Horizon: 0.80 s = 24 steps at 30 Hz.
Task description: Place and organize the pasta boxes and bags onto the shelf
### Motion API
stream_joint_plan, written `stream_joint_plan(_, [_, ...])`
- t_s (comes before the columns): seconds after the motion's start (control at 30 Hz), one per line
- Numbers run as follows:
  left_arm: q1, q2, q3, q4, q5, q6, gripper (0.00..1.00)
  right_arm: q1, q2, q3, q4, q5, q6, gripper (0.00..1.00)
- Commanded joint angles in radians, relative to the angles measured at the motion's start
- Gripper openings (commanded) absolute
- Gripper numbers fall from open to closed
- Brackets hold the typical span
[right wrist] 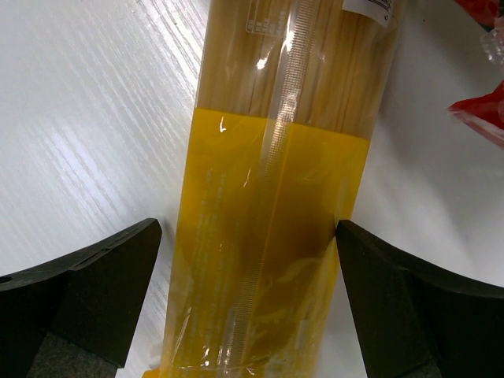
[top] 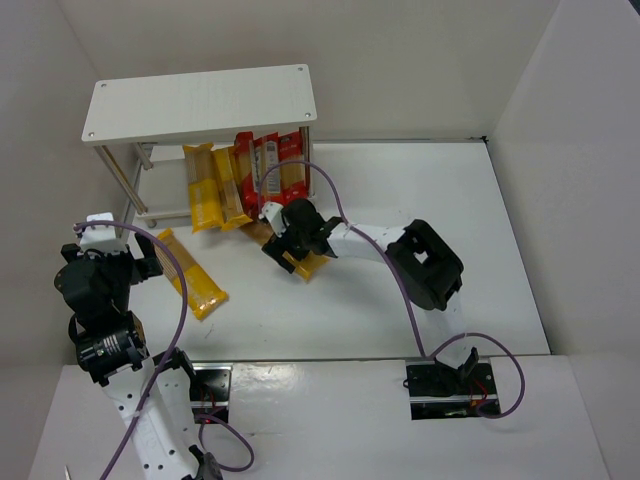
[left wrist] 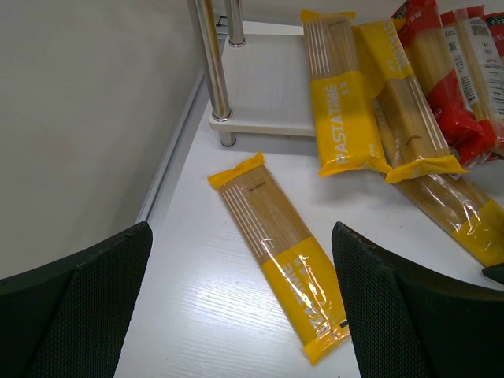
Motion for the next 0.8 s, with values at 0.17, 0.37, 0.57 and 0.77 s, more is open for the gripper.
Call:
stream_joint_plan(0.17, [0.008, 0.002, 0.001, 0.029, 0.016, 0.026, 1.0, -0.007, 0.044, 0.042, -0.06, -0.01, 0.051, 1.0])
stream_joint_plan(0.37, [0.008, 0.002, 0.001, 0.029, 0.016, 0.026, 1.0, -0.007, 0.077, 0.093, -0.108, -0.019, 0.042, 1.0])
stream_joint_plan(0.57, [0.008, 0.002, -0.009, 0.029, 0.016, 0.026, 1.0, -0.007, 0.107, 0.12, -0.169, -0.039, 0.031, 0.97])
stream_joint_plan(0.77, [0.008, 0.002, -0.009, 0.029, 0.025, 0.026, 1.0, -0.007, 0.161, 0.2, -0.334, -0.12, -0.037, 0.0])
